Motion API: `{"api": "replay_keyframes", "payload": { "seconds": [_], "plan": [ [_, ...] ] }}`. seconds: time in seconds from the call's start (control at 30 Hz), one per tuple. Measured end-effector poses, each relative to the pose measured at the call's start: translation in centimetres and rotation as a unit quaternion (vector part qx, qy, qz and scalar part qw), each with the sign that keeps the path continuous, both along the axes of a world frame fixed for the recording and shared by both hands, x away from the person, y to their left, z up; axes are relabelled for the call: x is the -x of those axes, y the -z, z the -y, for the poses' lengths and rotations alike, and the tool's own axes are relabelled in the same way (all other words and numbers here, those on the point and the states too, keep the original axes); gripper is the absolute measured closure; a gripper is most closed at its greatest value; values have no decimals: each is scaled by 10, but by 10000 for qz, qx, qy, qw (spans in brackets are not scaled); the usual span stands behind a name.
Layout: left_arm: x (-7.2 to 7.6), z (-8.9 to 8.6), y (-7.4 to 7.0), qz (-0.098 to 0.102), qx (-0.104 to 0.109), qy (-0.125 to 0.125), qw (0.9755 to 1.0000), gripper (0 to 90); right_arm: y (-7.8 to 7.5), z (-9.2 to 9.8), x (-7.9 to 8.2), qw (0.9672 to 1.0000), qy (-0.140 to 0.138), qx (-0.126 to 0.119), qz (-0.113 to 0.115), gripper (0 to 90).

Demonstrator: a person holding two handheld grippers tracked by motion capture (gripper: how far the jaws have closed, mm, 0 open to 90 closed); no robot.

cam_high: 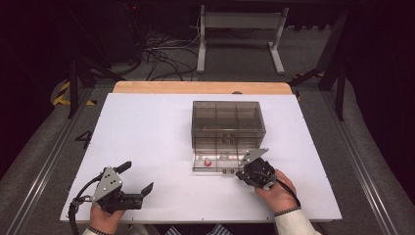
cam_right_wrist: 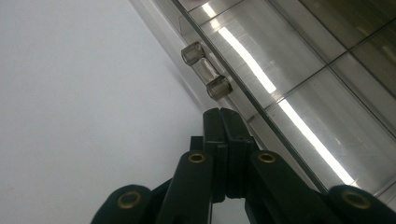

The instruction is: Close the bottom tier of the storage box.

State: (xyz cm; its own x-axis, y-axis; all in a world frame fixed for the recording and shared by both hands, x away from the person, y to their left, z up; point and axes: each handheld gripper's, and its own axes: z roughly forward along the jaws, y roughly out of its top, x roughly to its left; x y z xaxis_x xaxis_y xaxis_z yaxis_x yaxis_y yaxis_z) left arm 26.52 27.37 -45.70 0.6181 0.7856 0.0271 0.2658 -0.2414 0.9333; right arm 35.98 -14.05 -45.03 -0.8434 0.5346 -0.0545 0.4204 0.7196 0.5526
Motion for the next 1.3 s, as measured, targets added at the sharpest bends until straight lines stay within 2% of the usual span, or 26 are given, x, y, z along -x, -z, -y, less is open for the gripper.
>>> {"api": "replay_keyframes", "payload": {
  "seconds": [0.23,0.33,0.77,1.3],
  "plan": [
    [1,0,0,-11,23,-12,10000,27,3,0,-2,10000,48,55,-31,900],
    [1,0,0,-19,24,-9,10000,27,3,0,-2,10000,10,69,-22,900],
    [0,0,0,-9,19,-8,10000,27,5,0,-4,9998,152,114,61,900],
    [0,-1,0,-5,13,-19,10000,27,5,-1,-4,9997,224,97,93,900]
  ]
}}
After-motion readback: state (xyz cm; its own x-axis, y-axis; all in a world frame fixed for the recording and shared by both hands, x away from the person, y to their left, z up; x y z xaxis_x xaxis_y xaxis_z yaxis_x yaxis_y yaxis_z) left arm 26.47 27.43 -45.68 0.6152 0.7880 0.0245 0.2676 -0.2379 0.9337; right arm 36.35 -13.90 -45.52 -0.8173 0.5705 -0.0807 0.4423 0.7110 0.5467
